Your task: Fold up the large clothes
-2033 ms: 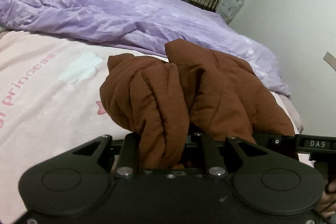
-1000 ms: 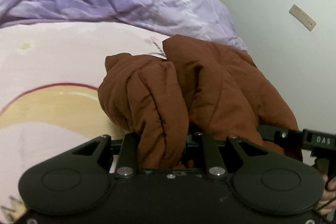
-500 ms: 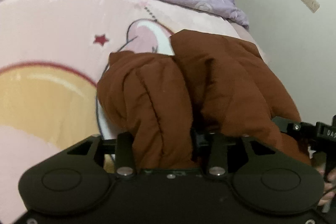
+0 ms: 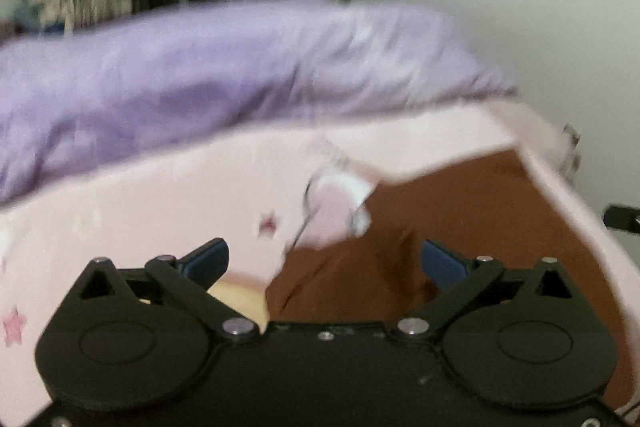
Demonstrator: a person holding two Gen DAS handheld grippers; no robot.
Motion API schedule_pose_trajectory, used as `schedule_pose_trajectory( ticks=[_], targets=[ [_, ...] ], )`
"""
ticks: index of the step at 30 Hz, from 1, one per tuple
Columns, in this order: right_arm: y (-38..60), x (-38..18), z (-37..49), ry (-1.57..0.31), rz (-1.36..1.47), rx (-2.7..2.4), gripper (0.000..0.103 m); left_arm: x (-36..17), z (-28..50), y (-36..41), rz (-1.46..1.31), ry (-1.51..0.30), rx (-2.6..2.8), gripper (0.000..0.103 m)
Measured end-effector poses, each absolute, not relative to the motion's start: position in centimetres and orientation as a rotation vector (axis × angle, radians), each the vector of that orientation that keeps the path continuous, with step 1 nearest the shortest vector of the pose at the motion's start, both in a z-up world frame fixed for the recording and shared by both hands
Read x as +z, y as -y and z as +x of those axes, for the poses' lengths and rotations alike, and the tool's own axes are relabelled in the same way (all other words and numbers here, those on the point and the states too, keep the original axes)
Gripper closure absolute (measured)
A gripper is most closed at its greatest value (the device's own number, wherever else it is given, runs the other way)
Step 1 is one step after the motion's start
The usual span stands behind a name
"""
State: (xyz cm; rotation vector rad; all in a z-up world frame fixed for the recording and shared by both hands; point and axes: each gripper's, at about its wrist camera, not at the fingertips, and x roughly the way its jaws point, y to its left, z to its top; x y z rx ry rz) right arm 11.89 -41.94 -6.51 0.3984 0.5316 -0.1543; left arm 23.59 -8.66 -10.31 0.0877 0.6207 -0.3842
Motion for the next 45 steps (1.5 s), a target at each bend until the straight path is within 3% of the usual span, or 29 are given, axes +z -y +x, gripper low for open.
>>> schedule_pose_trajectory(
  ticks=[5,7,9,16,23,28,32,38,41,45],
  targets=[
    [37.9,-4.1,11.6,-0.36,0.271,-0.249,0.051,-9.5,22.4,11.1,-0.005,-0.507,-0.442,0.0],
    [36.4,-5.1,12.8,-0.365,0.248,-0.268,0.076,-11.2,22.8,11.8,0.001,-0.551,-0.438,0.0],
    [35.3,-7.5,14.4,-0.44,0.237,-0.276,0.081,-13.8,23.1,12.1,0.018,-0.591,-0.435,0.0],
    [34.4,-13.2,15.1,-0.49,0.216,-0.3,0.082,-21.8,25.1,9.0,-0.222,-0.71,-0.487,0.0],
    [34.6,-12.4,15.8,-0.544,0.23,-0.284,0.081,-20.0,24.1,9.0,-0.181,-0.724,-0.43,0.0],
    [35.0,-8.4,12.8,-0.539,0.34,-0.254,0.075,-15.8,20.7,8.1,-0.124,-0.664,-0.392,0.0],
    [33.1,-6.1,9.3,-0.498,0.258,-0.265,0.07,-14.2,18.0,6.8,-0.091,-0.625,-0.417,0.0],
    [32.0,-10.4,9.2,-0.631,0.218,-0.26,0.068,-19.7,17.2,6.4,-0.067,-0.748,-0.4,0.0],
    [32.0,-13.9,8.8,-0.555,0.205,-0.269,0.068,-22.2,17.6,5.7,-0.115,-0.736,-0.431,0.0],
    [31.4,-14.3,8.5,-0.512,0.167,-0.289,0.068,-21.9,17.1,6.5,-0.029,-0.676,-0.419,0.0]
  ],
)
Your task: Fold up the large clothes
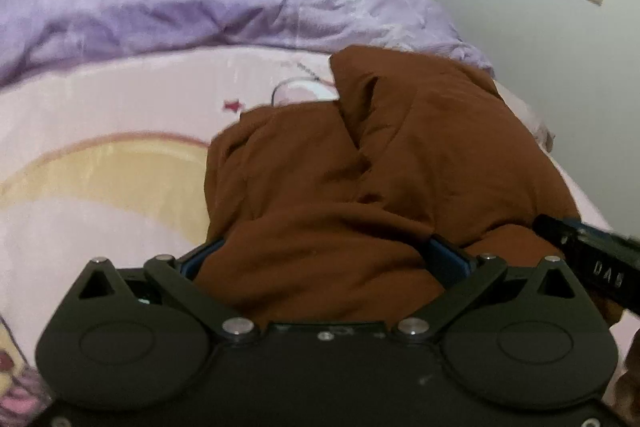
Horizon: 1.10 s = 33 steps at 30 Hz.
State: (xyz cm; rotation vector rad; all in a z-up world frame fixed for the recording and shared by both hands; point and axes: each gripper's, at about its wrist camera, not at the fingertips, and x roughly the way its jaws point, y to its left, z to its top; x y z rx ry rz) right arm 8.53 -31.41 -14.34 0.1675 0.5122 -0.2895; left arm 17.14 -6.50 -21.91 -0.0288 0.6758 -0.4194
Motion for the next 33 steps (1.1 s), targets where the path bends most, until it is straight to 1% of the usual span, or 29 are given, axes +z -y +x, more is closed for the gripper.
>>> schedule_pose_trajectory(
  ticks=[3,5,6,8,9,13,21,33],
  targets=[
    [31.5,-14.1,8.6,-0.504,0.173,-0.292,0.068,-21.6,17.1,6.3,-0.043,-0.676,-0.413,0.0],
    [31.3,-12.8,8.3,-0.531,0.174,-0.299,0.064,-20.5,17.1,5.9,-0.059,-0.702,-0.409,0.0],
    [31.0,-12.0,8.0,-0.549,0.173,-0.302,0.061,-19.6,16.7,5.9,-0.053,-0.708,-0.404,0.0],
    [30.5,-10.3,7.5,-0.596,0.164,-0.322,0.05,-17.9,15.8,6.0,-0.008,-0.709,-0.393,0.0],
    [30.1,-9.4,7.2,-0.623,0.154,-0.339,0.043,-17.1,15.3,6.0,0.021,-0.705,-0.389,0.0],
    [28.7,-7.4,5.5,-0.659,0.109,-0.342,0.028,-14.6,13.4,6.3,0.101,-0.717,-0.421,0.0],
    [26.6,-5.7,3.1,-0.701,0.065,-0.337,0.017,-12.3,9.2,5.7,0.177,-0.714,-0.413,0.0],
    [26.4,-5.7,1.4,-0.727,0.094,-0.334,0.017,-12.1,7.2,4.4,0.161,-0.749,-0.385,0.0]
  ],
)
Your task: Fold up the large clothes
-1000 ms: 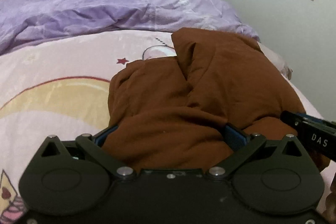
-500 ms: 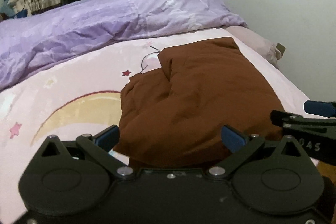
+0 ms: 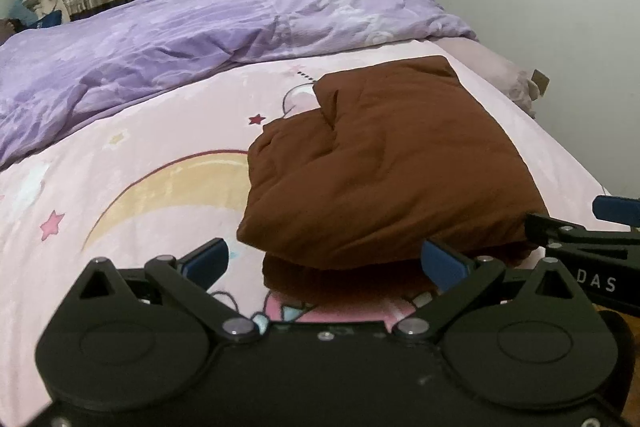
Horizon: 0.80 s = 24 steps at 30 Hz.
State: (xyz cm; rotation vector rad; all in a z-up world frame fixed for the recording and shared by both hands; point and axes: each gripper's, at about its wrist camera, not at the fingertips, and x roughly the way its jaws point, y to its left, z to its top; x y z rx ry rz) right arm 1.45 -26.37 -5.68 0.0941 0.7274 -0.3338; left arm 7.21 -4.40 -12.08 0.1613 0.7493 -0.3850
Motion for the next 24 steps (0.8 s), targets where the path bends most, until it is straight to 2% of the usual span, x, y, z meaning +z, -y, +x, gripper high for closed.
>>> schedule_pose_trajectory(
  ticks=[24],
  targets=[
    [26.7,-5.2,0.4,-0.708,0.109,-0.347,0.017,-11.6,6.5,4.6,0.154,-0.745,-0.37,0.0]
  ],
)
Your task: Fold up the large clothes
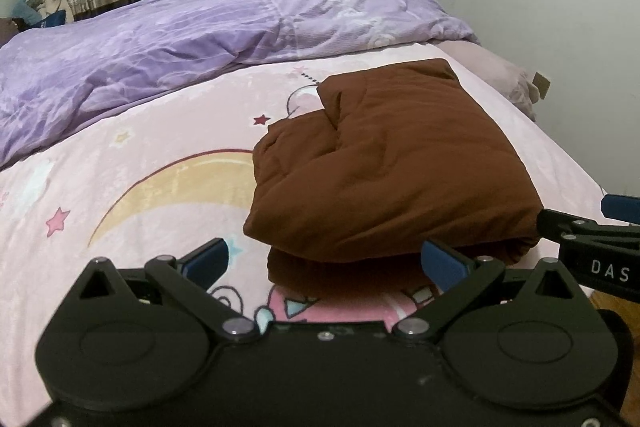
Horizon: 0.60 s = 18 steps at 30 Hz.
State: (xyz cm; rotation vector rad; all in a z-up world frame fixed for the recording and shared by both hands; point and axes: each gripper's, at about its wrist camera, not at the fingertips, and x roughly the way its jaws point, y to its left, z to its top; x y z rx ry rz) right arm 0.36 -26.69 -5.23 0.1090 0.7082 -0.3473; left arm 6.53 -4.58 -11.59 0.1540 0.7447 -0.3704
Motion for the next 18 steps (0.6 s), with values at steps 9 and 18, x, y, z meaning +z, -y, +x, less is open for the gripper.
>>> schedule_pose_trajectory(
  ticks=[9,18],
  targets=[
    [26.71,-5.11,0.33,-0.705,0.108,-0.342,0.017,-11.63,6.51,4.7,0.151,-0.747,-0.369,0.0],
    [26.58,-5.11,0.24,-0.707,0.109,-0.343,0.017,-11.62,6.49,4.76,0.149,-0.75,-0.368,0.0]
  ],
)
